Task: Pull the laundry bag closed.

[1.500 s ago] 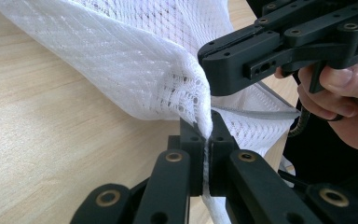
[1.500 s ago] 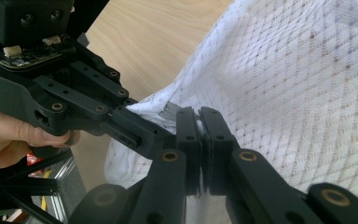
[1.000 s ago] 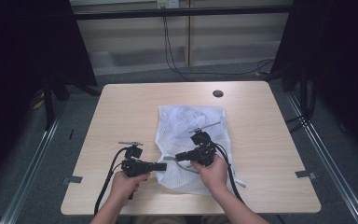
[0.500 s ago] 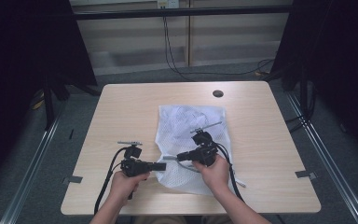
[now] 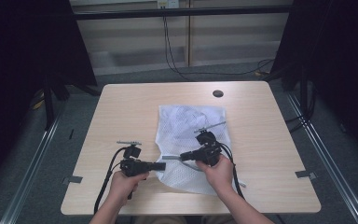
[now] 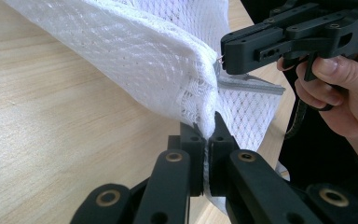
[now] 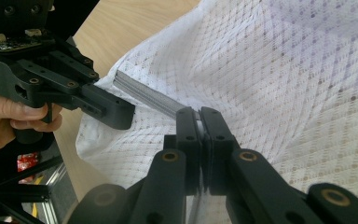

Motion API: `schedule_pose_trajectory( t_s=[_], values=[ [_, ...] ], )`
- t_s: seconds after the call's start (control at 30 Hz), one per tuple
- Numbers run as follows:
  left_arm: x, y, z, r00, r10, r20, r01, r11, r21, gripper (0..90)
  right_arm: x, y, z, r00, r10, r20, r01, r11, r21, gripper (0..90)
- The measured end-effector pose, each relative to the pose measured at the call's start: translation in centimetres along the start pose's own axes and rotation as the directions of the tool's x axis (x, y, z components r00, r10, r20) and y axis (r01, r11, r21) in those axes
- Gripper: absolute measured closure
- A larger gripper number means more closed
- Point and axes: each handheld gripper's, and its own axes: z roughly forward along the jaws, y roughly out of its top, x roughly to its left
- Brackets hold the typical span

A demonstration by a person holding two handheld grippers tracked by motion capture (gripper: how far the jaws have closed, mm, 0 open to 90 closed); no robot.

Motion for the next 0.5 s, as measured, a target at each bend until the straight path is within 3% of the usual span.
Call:
schedule_pose_trajectory(
  t_s=[0.5],
  values=[
    [-0.06,0.00,-0.03,1.0000,0.005,-0.002,-0.005,1.0000,-0.001,89.0,-0.08,-0.06,-0.04,1.0000,-0.005,-0.002,0.005,1.000,-0.006,87.2]
  ],
)
